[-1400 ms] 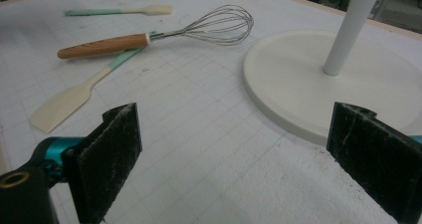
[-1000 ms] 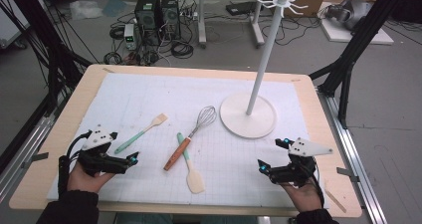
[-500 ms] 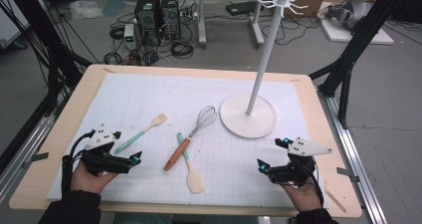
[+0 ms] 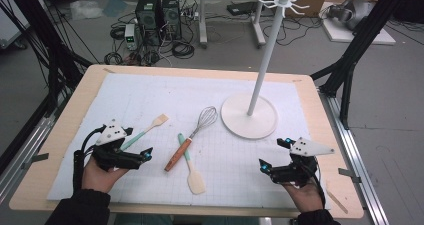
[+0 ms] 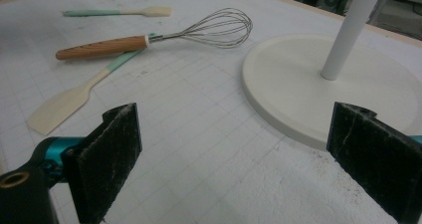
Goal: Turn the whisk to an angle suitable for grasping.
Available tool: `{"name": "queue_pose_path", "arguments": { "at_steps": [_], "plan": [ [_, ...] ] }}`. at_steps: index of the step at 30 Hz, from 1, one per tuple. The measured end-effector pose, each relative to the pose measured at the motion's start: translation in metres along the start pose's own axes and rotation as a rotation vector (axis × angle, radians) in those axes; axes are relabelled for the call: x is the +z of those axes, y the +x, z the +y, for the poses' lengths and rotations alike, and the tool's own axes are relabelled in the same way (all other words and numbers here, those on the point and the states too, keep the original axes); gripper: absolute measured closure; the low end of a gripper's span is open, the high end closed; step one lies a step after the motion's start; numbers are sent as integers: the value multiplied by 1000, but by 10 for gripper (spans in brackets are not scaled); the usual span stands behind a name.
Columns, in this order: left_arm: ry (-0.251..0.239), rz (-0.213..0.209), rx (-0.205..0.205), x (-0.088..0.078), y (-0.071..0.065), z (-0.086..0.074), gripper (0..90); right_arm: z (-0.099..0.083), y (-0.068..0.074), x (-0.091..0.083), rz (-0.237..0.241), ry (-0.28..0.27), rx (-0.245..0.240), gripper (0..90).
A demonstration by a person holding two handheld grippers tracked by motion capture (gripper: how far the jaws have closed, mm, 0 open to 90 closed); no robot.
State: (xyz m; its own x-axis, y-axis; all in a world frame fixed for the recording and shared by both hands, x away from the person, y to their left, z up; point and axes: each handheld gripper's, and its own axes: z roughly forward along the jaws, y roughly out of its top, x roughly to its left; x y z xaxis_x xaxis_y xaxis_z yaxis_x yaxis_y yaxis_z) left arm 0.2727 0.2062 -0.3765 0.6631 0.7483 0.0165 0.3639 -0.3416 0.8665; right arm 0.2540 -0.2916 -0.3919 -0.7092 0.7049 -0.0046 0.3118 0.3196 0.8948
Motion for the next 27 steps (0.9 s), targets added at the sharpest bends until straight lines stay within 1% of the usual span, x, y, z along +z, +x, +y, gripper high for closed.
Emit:
{"name": "queue_pose_path", "arguments": {
  "at_steps": [4, 5, 8, 9, 12, 13, 16, 17, 18, 20, 21, 23, 24, 25, 27],
  "plan": [
    [9, -10, 5, 3, -2, 3, 94, 0, 1, 0, 3, 0, 2, 57],
    [11, -26, 2, 5, -3, 4, 111, 0, 1, 0, 3, 0, 3, 56],
    [9, -30, 1, 6, -5, 7, 122, 0, 1, 0, 2, 0, 1, 57],
    [0, -34, -6, 7, -7, 7, 140, 0, 1, 0, 3, -1, 0, 57],
    [4, -41, 1, 6, -8, 9, 164, 1, 1, -1, 4, -1, 1, 57],
    [-1, -47, 3, 7, -10, 10, 212, 1, 1, -1, 3, -1, 1, 57],
    [-3, -55, 6, 8, -12, 11, 266, 1, 1, -1, 4, -1, 1, 57],
    [4, -66, 10, 9, -14, 11, 287, 1, 0, -1, 2, -4, 1, 57],
    [4, -66, 10, 9, -14, 11, 301, 1, 0, -1, 2, -4, 1, 57],
    [8, -84, 15, 12, -17, 12, 333, 1, 0, -1, 3, -4, 1, 57],
    [9, -86, 18, 12, -17, 12, 351, 1, 0, -1, 3, -3, 0, 56],
    [11, -99, 17, 14, -20, 13, 367, 1, 0, -1, 4, -4, -1, 57],
    [13, -107, 29, 15, -21, 13, 398, 1, 0, -1, 4, -4, -1, 57],
    [13, -109, 28, 16, -22, 13, 420, 1, 0, -1, 5, -4, 1, 57],
    [19, -127, 34, 19, -24, 14, 454, 1, 0, -1, 5, -3, 1, 57]
  ]
}}
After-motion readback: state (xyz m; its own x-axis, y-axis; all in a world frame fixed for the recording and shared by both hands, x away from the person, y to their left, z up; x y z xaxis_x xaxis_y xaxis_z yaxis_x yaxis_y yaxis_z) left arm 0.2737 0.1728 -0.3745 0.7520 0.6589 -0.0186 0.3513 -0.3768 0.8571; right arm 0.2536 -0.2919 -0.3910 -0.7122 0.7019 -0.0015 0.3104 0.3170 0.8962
